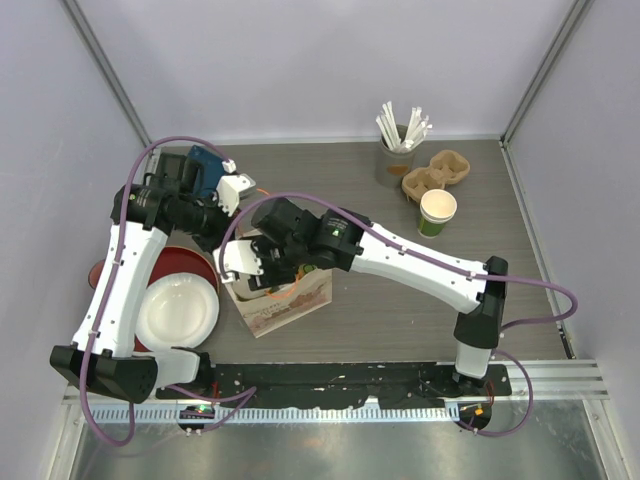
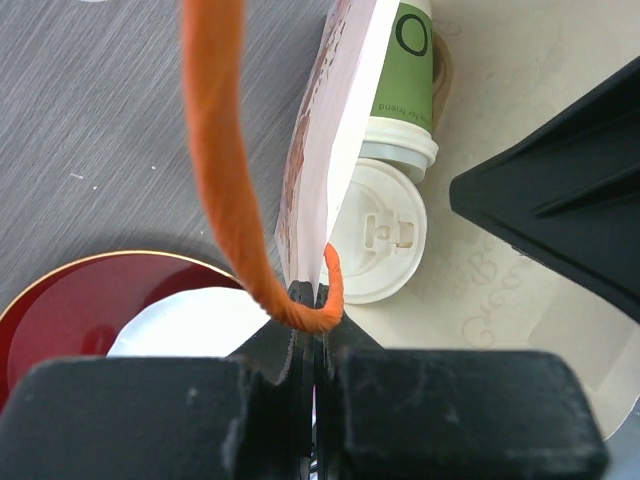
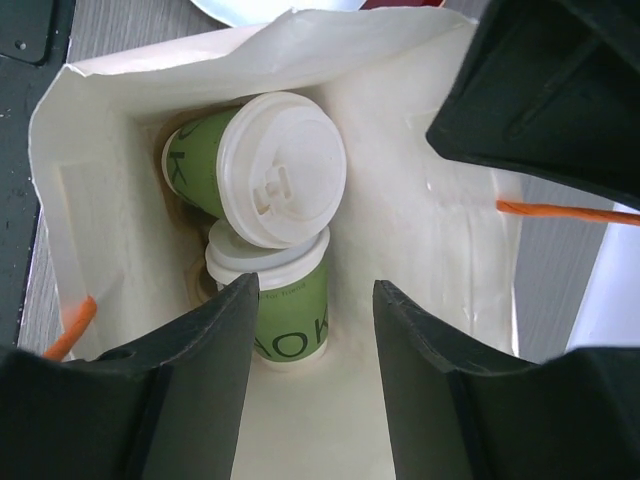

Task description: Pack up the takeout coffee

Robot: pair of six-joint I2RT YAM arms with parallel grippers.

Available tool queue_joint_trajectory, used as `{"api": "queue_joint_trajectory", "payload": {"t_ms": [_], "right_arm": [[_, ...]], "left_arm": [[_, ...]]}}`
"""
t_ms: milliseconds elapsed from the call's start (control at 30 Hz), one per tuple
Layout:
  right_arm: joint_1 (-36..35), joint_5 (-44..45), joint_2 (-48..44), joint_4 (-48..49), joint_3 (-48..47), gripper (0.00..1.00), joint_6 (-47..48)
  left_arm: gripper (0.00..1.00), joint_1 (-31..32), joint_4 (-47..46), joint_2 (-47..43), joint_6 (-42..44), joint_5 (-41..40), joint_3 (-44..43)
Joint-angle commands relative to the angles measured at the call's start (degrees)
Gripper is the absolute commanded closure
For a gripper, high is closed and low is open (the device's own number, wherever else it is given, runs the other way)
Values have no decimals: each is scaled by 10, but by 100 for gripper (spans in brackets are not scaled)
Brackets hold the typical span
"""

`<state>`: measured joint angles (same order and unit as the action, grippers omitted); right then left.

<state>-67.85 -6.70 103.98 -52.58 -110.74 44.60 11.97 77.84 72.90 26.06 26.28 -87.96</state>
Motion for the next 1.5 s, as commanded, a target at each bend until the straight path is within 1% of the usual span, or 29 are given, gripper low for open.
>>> {"api": "queue_joint_trajectory", "payload": {"t_ms": [0,500,733,967,1167,1267,1300,1400,1433,1467], "right_arm": [[4,9,-48,37,3,45,-16],[35,-2,-119,104,7,45,-100],[67,-30,-154,157,7,45,-174],[94,-16,-177,230,10,45,-253],[137,59,-187,307,10,45,-314],[176,64,-186,335,9,45,-357],[198,84,-186,343,10,45,-378],[235,99,-187,373,18,45,-407],[264,103,-187,382,18,45,-424],[277,108,-182,392,18,45,-426]], "left_arm": [[100,3,98,-5,9,6,-20],[100,11,92,-1,4,9,-25],[100,21,85,-4,1,11,-29],[100,37,79,3,-2,4,-34],[100,50,68,4,9,20,-42],[100,56,61,7,12,26,-48],[100,59,61,11,14,28,-49],[100,62,61,17,15,27,-54],[100,65,62,18,16,26,-54],[100,66,63,18,17,25,-55]]}}
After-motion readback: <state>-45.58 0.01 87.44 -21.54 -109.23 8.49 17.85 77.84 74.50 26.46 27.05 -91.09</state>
